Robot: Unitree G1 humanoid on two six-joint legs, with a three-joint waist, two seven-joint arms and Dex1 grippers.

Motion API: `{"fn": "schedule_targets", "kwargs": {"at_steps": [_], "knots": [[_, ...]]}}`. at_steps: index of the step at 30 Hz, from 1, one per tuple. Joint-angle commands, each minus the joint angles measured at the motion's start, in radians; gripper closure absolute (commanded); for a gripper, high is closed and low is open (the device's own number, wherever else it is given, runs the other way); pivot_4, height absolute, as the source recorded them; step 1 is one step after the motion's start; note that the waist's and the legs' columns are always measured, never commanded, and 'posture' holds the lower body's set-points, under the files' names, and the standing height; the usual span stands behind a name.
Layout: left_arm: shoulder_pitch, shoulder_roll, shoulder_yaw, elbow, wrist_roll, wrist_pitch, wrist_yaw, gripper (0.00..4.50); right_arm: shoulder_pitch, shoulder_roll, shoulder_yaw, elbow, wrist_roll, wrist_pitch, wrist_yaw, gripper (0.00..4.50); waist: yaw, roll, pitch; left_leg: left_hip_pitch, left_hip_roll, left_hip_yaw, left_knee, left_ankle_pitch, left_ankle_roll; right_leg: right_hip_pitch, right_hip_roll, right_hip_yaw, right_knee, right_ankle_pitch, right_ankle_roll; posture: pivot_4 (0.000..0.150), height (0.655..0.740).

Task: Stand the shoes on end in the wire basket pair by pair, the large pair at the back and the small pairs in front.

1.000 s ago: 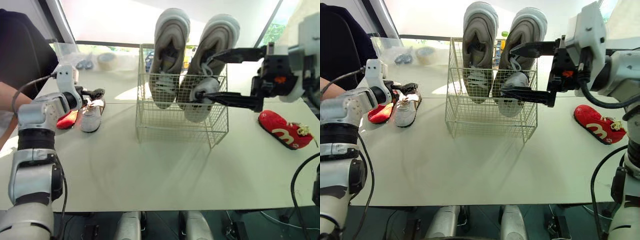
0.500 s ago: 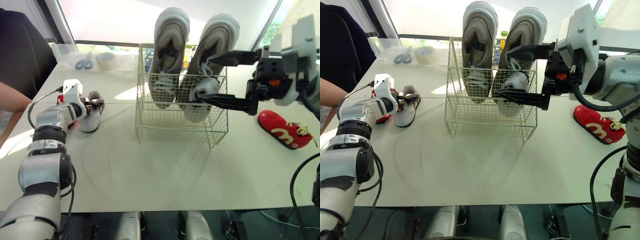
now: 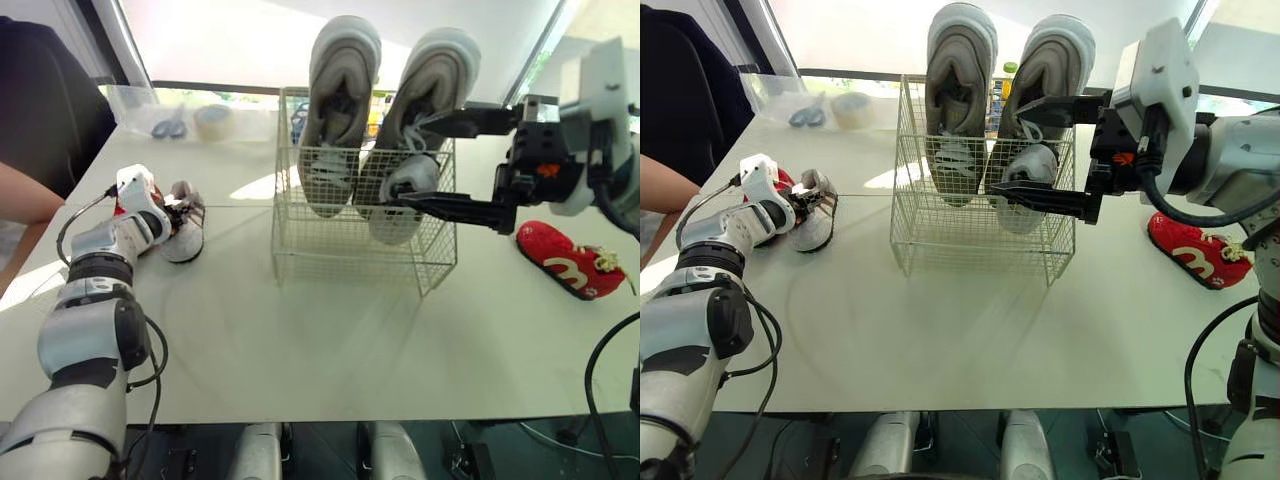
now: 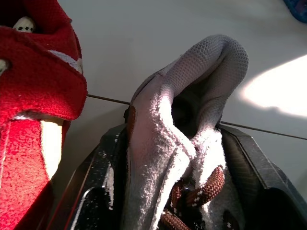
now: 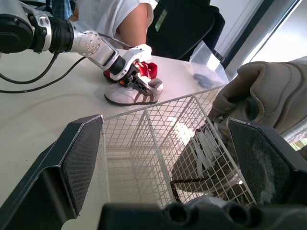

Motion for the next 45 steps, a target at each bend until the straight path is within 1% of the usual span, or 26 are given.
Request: {"fn": "schedule_targets", "kwargs": {"at_steps": [1, 2, 3, 6, 8, 9, 12, 14, 16, 19, 23, 28, 32, 36, 40, 45], "knots": [[-0.024, -0.002, 0.022, -0.028, -0.02, 0.002, -0.025, 3.43, -0.002, -0.017, -0.023, -0.017, -0.007, -0.025, -0.005, 0.0, 0.003, 0.0, 0.0, 0.0, 0.0, 0.0, 0.0, 0.0, 0.0, 0.0, 0.0, 0.0, 0.0, 0.0, 0.0, 0.15, 0.74], [-0.025, -0.003, 0.025, -0.034, -0.024, 0.002, -0.032, 3.64, -0.001, -0.016, -0.022, -0.017, -0.008, -0.027, -0.005, 0.0, 0.006, 0.0, 0.0, 0.0, 0.0, 0.0, 0.0, 0.0, 0.0, 0.0, 0.0, 0.0, 0.0, 0.0, 0.0, 0.15, 0.74], [-0.026, -0.003, 0.027, -0.038, -0.026, 0.003, -0.036, 3.73, 0.0, -0.016, -0.022, -0.016, -0.008, -0.028, -0.005, 0.0, 0.008, 0.0, 0.0, 0.0, 0.0, 0.0, 0.0, 0.0, 0.0, 0.0, 0.0, 0.0, 0.0, 0.0, 0.0, 0.15, 0.74], [-0.041, -0.025, 0.058, -0.194, -0.079, -0.026, -0.073, 3.74, 0.002, -0.016, -0.02, -0.012, -0.014, -0.037, -0.002, 0.0, 0.017, -0.002, 0.001, -0.001, 0.0, 0.0, 0.0, 0.0, 0.0, -0.001, 0.0, 0.0, 0.0, 0.0, 0.0, 0.15, 0.74], [-0.022, -0.069, 0.081, -0.378, -0.115, -0.116, -0.071, 3.74, 0.002, -0.013, -0.017, -0.006, -0.017, -0.041, 0.001, 0.0, 0.02, -0.004, 0.002, -0.002, 0.0, -0.001, 0.001, 0.0, 0.0, -0.001, 0.0, -0.001, 0.0, 0.0, 0.0, 0.15, 0.74], [-0.011, -0.086, 0.087, -0.453, -0.133, -0.123, -0.066, 3.74, 0.002, -0.012, -0.015, -0.004, -0.019, -0.043, 0.002, 0.0, 0.019, -0.004, 0.002, -0.002, 0.0, -0.001, 0.001, 0.0, 0.0, -0.001, 0.0, -0.001, 0.0, 0.0, 0.0, 0.15, 0.74], [0.018, -0.169, 0.108, -0.721, -0.237, -0.09, -0.064, 3.74, -0.003, -0.008, -0.004, 0.007, -0.027, -0.053, 0.007, 0.0, 0.017, -0.005, 0.002, -0.002, 0.0, -0.001, 0.001, -0.001, 0.001, 0.0, -0.001, 0.0, -0.002, 0.0, -0.001, 0.15, 0.74], [0.023, -0.234, 0.125, -0.862, -0.309, -0.094, -0.039, 3.74, -0.009, -0.006, 0.004, 0.016, -0.031, -0.06, 0.009, 0.0, 0.017, -0.005, 0.002, -0.001, 0.0, -0.001, 0.001, -0.001, 0.002, 0.001, -0.001, 0.0, -0.002, 0.001, 0.0, 0.15, 0.74], [0.03, -0.292, 0.116, -0.976, -0.348, -0.088, -0.003, 3.74, -0.016, -0.003, 0.013, 0.024, -0.035, -0.067, 0.012, 0.0, 0.017, -0.005, 0.002, -0.001, 0.0, 0.0, 0.002, -0.001, 0.002, 0.002, 0.0, 0.0, -0.001, 0.001, 0.0, 0.15, 0.74], [0.05, -0.374, 0.057, -1.116, -0.347, -0.126, 0.035, 3.74, -0.026, 0.001, 0.024, 0.033, -0.038, -0.071, 0.015, 0.0, 0.017, -0.005, 0.002, 0.001, 0.0, 0.0, 0.002, 0.0, 0.001, 0.003, 0.0, 0.0, 0.001, 0.001, 0.0, 0.15, 0.74], [0.108, -0.466, -0.05, -1.222, -0.269, -0.229, 0.051, 3.74, -0.039, 0.01, 0.037, 0.035, -0.039, -0.066, 0.011, 0.0, 0.017, -0.005, 0.002, 0.001, 0.0, -0.001, 0.004, 0.0, 0.001, 0.004, 0.001, 0.0, 0.001, 0.001, 0.0, 0.15, 0.74], [0.177, -0.585, -0.147, -1.175, -0.133, -0.506, 0.046, 3.74, -0.053, 0.015, 0.044, 0.03, -0.031, -0.049, 0.001, 0.0, 0.018, -0.004, 0.002, 0.001, 0.0, -0.001, 0.008, -0.002, 0.003, 0.005, 0.001, 0.0, 0.001, 0.0, -0.001, 0.15, 0.74], [0.232, -0.652, -0.216, -1.045, -0.027, -0.755, 0.002, 3.74, -0.063, 0.012, 0.04, 0.02, -0.019, -0.029, -0.006, 0.0, 0.019, -0.004, 0.002, 0.0, 0.0, -0.002, 0.01, -0.002, 0.004, 0.006, 0.001, 0.0, 0.0, -0.002, -0.004, 0.15, 0.74], [0.24, -0.681, -0.244, -0.857, 0.079, -0.99, 0.016, 3.74, -0.065, -0.004, 0.025, 0.008, -0.003, -0.005, -0.004, 0.0, 0.019, -0.004, 0.002, 0.0, 0.0, -0.002, 0.012, -0.003, 0.006, 0.006, 0.0, 0.0, -0.001, -0.002, -0.004, 0.15, 0.74], [0.209, -0.691, -0.241, -0.705, 0.118, -1.152, 0.041, 3.74, -0.081, -0.008, 0.031, -0.01, 0.008, 0.021, -0.021, 0.0, 0.019, -0.004, 0.002, 0.0, 0.0, -0.002, 0.012, -0.004, 0.006, 0.006, 0.0, 0.0, -0.001, -0.002, -0.004, 0.15, 0.74], [0.133, -0.692, -0.239, -0.436, 0.237, -1.401, 0.148, 3.74, -0.085, -0.04, 0.005, -0.039, 0.039, 0.066, -0.037, 0.0, 0.023, -0.004, 0.001, -0.001, 0.0, -0.003, 0.012, -0.004, 0.007, 0.007, -0.001, -0.001, -0.002, -0.002, -0.004, 0.15, 0.74]]}}
